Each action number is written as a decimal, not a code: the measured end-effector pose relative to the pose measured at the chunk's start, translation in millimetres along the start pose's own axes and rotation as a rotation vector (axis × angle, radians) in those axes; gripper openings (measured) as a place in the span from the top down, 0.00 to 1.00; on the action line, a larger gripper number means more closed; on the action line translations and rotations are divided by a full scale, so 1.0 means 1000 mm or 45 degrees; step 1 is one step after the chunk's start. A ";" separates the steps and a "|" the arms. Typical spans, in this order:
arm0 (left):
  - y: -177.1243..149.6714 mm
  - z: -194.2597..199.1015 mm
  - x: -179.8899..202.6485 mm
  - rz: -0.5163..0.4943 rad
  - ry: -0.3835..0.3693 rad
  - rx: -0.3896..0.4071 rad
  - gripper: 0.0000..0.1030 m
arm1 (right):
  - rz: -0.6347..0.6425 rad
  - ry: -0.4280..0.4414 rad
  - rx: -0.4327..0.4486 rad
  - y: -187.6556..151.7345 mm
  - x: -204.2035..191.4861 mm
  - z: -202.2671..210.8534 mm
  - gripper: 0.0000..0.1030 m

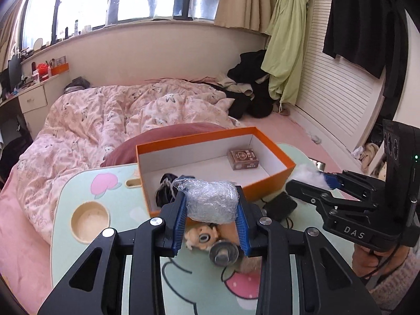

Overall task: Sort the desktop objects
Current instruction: 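Lower the pompom and clear bag into the orange box while opening both grippers, then withdraw both grippers from the orange box, then grasp the green toy car with the right gripper and lift it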

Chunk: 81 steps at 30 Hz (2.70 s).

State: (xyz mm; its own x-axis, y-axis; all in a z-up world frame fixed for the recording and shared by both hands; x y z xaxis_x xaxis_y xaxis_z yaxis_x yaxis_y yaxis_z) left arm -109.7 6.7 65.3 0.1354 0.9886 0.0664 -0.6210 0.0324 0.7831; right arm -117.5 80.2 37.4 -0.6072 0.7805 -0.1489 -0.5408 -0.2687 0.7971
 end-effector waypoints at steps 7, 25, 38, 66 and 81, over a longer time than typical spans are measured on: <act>0.024 -0.086 -0.011 0.034 0.087 -0.158 0.65 | 0.013 -0.140 -0.101 0.038 0.018 -0.071 0.60; -0.044 -0.013 0.000 0.101 -0.075 -0.130 0.21 | -0.006 -0.241 -0.010 -0.031 0.019 0.014 0.13; -0.144 -0.016 0.005 -0.032 0.180 -0.251 0.18 | 0.013 -0.275 -0.127 -0.124 0.017 0.024 0.13; -0.148 -0.020 0.006 -0.033 0.194 -0.229 0.00 | -0.003 -0.227 -0.150 -0.135 0.021 0.015 0.00; -0.148 -0.020 0.006 -0.030 0.191 -0.229 0.00 | 0.009 -0.160 -0.078 -0.103 0.003 0.018 0.19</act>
State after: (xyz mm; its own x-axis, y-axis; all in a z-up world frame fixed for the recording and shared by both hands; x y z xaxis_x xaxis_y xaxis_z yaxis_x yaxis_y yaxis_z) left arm -32.6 10.8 -62.0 0.0439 0.9976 -0.0539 -0.7482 0.0686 0.6599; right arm -53.0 120.0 -35.2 -0.5354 0.8420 -0.0656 -0.5738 -0.3056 0.7599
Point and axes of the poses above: each gripper's, at about its wrist camera, not at the fingertips, and z roughly against the way its jaws point, x to its right, y to its top, the point moved 9 cm from there along -z, roughly the way its jaws point, and after that the axes turned 4 degrees about y, right-handed, at the moved point
